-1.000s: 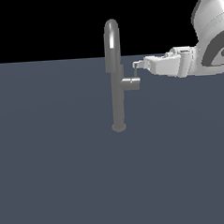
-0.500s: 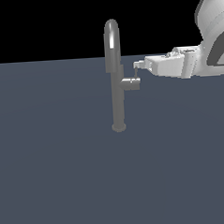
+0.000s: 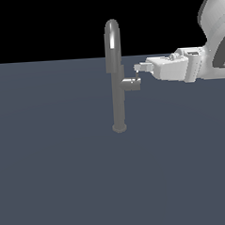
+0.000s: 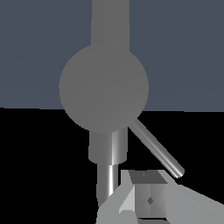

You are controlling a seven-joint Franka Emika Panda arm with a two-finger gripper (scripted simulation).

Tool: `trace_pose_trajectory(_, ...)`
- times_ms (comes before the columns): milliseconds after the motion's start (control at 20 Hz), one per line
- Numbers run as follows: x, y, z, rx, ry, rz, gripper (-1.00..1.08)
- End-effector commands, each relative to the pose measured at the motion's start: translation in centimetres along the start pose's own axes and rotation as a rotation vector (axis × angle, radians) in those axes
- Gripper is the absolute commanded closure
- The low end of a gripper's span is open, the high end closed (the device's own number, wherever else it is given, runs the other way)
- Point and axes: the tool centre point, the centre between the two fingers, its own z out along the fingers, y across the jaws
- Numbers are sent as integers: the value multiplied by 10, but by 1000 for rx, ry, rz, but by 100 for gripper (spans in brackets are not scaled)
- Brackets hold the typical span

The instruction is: Turn on the faucet by rotating a designated handle.

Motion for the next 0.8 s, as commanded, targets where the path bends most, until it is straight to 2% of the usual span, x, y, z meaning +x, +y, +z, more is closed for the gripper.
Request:
trace_pose_trajectory(0,10,15,0,-7,-5,18,108)
trace_pose_trajectory(150,13,23,0,-8,-6,20,108)
trace_pose_trajectory(200,4,15,0,-6,-3,1,108)
trace_pose_trajectory(550,42,39,0,-8,-6,20,108)
trace_pose_trajectory(600,42,39,0,-8,-6,20,108)
trace_pose_trajectory(650,22,29,0,-9,-5,-15,108)
trace_pose_trajectory(750,36,31,0,-8,-5,-6,108)
